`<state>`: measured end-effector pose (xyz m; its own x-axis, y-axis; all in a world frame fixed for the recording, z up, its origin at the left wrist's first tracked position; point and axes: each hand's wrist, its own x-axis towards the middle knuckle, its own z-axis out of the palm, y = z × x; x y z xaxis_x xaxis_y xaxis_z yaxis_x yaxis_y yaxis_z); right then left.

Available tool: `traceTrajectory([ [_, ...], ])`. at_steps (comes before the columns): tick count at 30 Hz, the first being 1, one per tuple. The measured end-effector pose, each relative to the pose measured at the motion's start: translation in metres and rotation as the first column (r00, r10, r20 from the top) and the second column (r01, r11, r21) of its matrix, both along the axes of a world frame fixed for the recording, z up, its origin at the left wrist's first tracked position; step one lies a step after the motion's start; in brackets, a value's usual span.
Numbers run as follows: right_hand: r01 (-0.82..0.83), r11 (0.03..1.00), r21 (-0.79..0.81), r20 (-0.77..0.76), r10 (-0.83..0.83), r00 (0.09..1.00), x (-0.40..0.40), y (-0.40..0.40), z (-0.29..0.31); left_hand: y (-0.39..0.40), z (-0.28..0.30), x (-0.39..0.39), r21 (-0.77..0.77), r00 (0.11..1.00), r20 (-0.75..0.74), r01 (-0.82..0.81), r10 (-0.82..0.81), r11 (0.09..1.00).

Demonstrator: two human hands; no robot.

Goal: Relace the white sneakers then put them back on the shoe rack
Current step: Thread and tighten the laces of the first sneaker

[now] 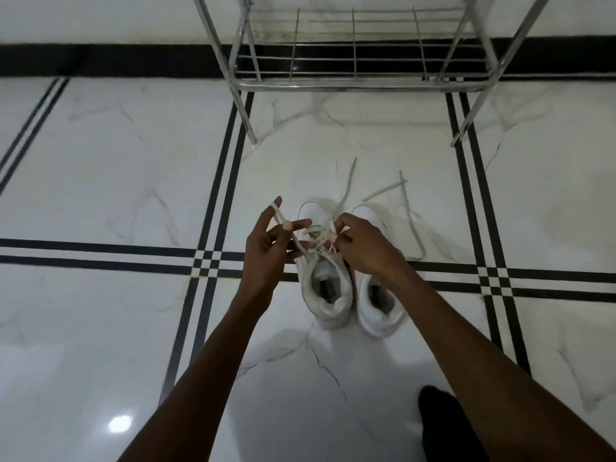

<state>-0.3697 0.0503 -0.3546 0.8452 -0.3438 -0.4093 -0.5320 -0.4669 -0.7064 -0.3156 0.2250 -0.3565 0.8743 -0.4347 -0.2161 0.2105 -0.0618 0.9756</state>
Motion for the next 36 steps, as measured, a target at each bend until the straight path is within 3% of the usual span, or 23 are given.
traceTrajectory([
  [5, -0.039, 0.999, -0.029, 0.036, 0.04, 0.999, 0.009, 0.005, 0.007, 0.002, 0.014, 0.008, -0.012, 0.996, 0.081, 0.028, -0.027, 1.0],
  [11, 0.013, 0.999, -0.052, 0.101, -0.008, 0.995, 0.004, 0.011, 0.001, 0.011, 0.015, 0.021, -0.036, 0.986, 0.155, -0.062, 0.067, 0.997],
  [13, 0.044, 0.998, -0.051, 0.118, -0.038, 0.992, 0.004, 0.012, -0.004, 0.013, 0.008, 0.021, 0.057, 0.993, 0.102, -0.073, 0.067, 0.996],
  [16, 0.079, 0.997, 0.002, 0.128, -0.079, 0.989, 0.005, 0.015, -0.011, 0.013, -0.005, 0.012, 0.258, 0.999, -0.001, 0.051, -0.052, 0.965],
  [19, 0.058, 0.998, 0.04, 0.142, -0.063, 0.988, 0.001, 0.018, -0.017, 0.015, -0.018, -0.001, 0.257, 0.991, -0.02, 0.131, -0.13, 0.957],
  [21, 0.03, 1.0, 0.003, 0.165, -0.03, 0.986, -0.002, 0.018, -0.021, 0.015, -0.024, -0.002, 0.247, 0.991, 0.057, 0.1, -0.118, 0.964],
  [24, 0.029, 0.996, -0.079, 0.249, -0.009, 0.968, -0.005, 0.02, -0.024, 0.01, -0.029, 0.002, 0.355, 0.964, 0.224, 0.058, -0.146, 0.933],
  [29, -0.003, 0.979, -0.201, 0.304, 0.065, 0.95, -0.01, 0.02, -0.021, -0.001, -0.026, 0.003, 0.542, 0.813, 0.463, 0.056, -0.353, 0.839],
  [36, 0.068, 0.939, -0.338, 0.248, 0.019, 0.969, -0.014, 0.032, -0.019, -0.003, -0.027, -0.011, 0.616, 0.738, 0.533, -0.003, -0.414, 0.788],
])
